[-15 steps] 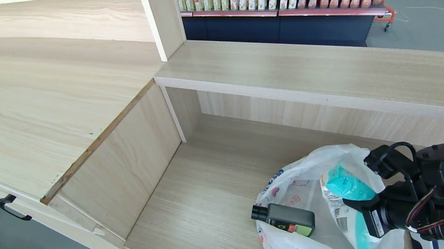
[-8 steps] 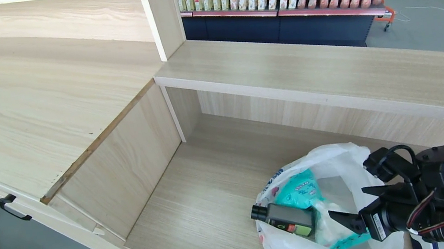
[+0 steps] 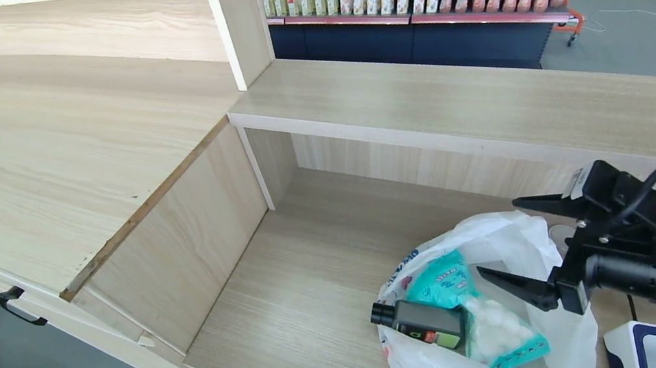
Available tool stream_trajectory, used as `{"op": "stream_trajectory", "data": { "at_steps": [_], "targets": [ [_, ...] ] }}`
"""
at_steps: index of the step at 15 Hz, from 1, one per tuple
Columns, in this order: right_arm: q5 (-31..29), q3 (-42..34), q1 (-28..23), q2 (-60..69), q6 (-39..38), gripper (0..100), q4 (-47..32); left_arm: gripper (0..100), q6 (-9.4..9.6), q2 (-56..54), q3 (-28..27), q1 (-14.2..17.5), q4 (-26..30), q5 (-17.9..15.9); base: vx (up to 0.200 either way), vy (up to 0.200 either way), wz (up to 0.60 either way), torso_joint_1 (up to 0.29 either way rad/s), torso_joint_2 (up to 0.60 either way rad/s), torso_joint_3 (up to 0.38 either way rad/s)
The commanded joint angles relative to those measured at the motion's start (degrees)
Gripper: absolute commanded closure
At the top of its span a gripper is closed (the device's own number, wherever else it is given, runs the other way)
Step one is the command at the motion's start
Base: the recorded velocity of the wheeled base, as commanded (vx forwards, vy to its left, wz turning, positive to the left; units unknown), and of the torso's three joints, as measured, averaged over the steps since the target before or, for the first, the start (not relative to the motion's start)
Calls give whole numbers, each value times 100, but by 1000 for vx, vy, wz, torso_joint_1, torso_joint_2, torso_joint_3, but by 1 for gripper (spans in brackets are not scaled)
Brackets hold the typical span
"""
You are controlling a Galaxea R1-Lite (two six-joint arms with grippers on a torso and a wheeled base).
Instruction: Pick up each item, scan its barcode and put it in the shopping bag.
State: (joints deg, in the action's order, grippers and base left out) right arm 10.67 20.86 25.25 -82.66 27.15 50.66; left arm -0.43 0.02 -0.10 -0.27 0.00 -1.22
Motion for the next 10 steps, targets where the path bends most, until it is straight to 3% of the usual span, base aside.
{"op": "stream_trajectory", "data": {
  "at_steps": [1, 4, 10],
  "targets": [
    [50, -126, -64, 831, 396, 0, 5, 0, -1, -2, 1, -8, 0, -1, 0, 0, 0, 0, 0, 0],
    [41, -3, -152, 980, 669, 0, -4, 0, -1, -2, 1, 0, 0, -1, 0, 0, 0, 0, 0, 0],
    [50, -3, -125, 1253, 1328, 0, -4, 0, -1, -2, 1, 0, 0, -1, 0, 0, -600, 2, 5, 1]
  ]
}}
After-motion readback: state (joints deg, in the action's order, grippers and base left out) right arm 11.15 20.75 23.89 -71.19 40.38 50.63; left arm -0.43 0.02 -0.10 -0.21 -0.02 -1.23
